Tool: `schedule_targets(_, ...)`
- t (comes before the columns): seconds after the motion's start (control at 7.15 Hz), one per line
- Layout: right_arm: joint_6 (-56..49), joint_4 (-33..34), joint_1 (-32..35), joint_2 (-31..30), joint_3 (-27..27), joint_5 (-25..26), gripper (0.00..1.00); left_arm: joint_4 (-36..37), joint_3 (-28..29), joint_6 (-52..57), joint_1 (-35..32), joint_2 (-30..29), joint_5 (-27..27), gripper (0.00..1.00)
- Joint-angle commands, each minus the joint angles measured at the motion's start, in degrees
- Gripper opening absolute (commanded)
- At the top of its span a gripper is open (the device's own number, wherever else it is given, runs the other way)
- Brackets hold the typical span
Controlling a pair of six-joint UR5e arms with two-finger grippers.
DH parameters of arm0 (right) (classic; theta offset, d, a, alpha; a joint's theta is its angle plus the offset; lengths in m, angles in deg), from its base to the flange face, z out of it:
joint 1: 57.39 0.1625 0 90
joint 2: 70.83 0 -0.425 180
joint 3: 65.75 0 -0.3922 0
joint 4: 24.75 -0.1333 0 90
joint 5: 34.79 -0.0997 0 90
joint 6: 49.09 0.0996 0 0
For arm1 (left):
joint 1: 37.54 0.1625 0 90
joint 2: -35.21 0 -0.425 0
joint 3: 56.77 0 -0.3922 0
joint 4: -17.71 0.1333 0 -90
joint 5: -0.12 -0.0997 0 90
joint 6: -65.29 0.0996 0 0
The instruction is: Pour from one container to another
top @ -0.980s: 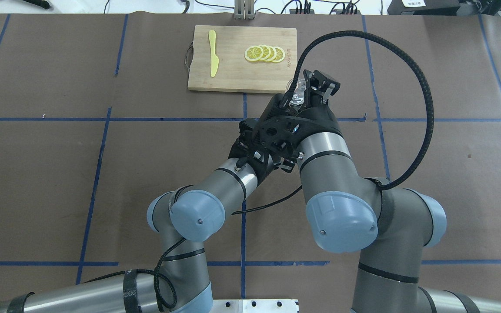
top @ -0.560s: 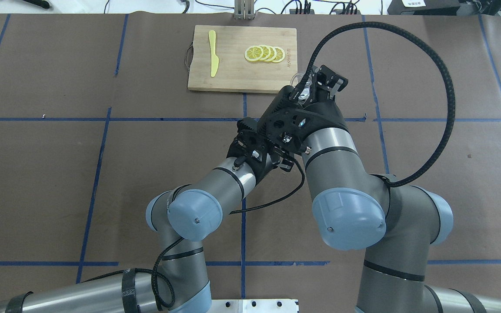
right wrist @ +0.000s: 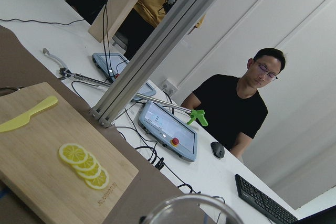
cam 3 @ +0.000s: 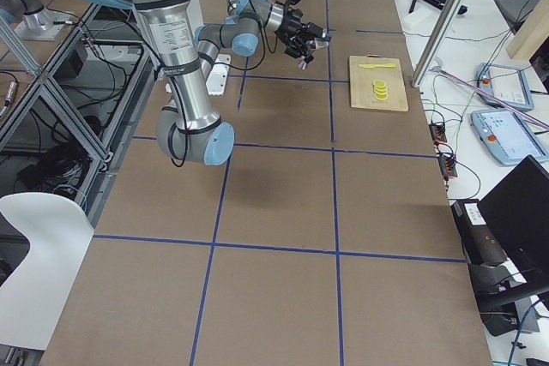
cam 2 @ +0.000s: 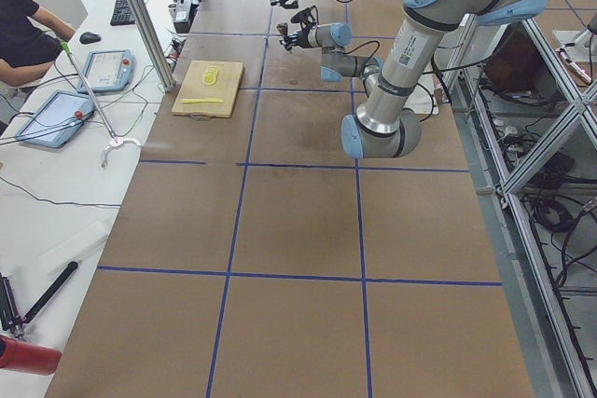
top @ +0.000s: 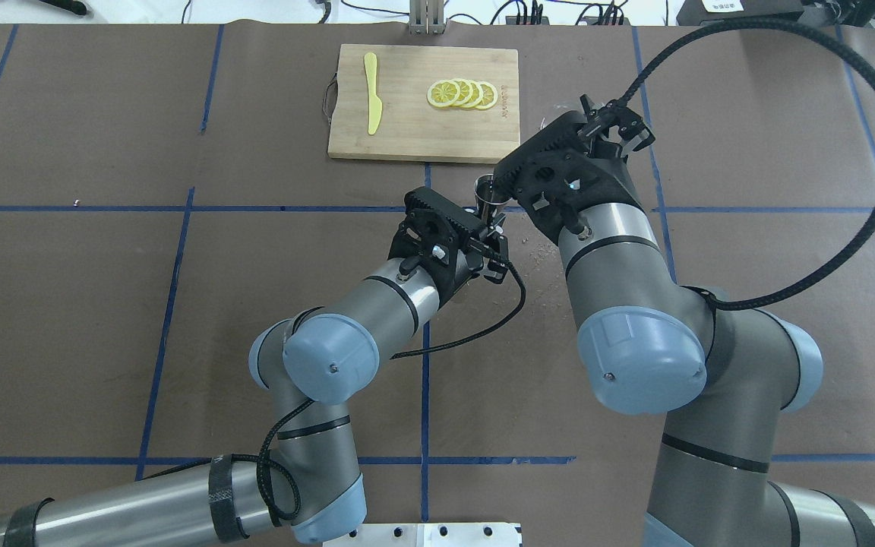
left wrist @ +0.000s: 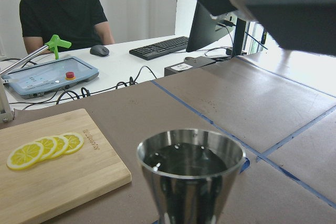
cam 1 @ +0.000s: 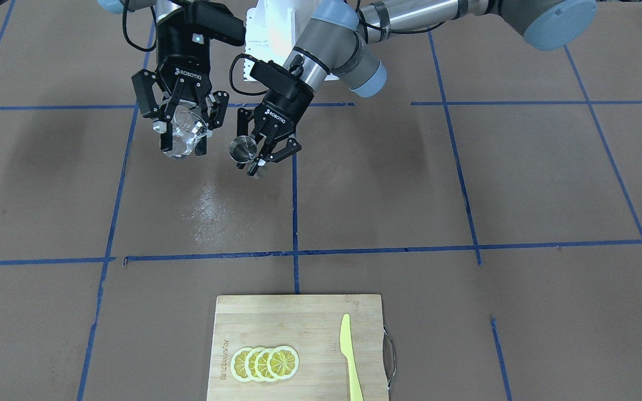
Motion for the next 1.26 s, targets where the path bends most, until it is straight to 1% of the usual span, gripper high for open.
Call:
schedule_targets(0.0, 10.17, 0.08, 0.51, -1.93, -0.45, -0.25, 0.0, -2.44, 0.0, -0.27, -1.59, 0.59, -0.05, 0.0)
schedule_targets(0.14, 14.89, 0.17, 1.03, -3.59, -0.45, -0.77, 0.0, -2.88, -0.53, -0.53, -2.46, 2.33, -0.05, 0.0)
schedule_targets(0.42, 30.67, 0.17, 1.91, -4.92, -0.54, -5.32, 0.0, -4.12, -3.94, -1.24, -4.13, 6.29, -0.4, 0.0)
schedule_targets(0.56, 32.76, 0.17, 2.0, -6.15, -1.32, -6.83, 0.0, -4.03, -4.57, -1.94, -5.36, 7.43, -0.58, 0.0)
schedule_targets(0.84, 34.96, 0.17, 2.7, -13.68, -4.92, -10.35, 0.0, -3.86, -6.06, -4.04, -8.0, 12.78, -0.84, 0.0)
schedule_targets(1.12, 41.63, 0.7, 3.32, -18.52, -5.8, -11.76, 0.0, -3.24, -7.12, -8.26, -10.64, 18.75, -0.85, 0.0)
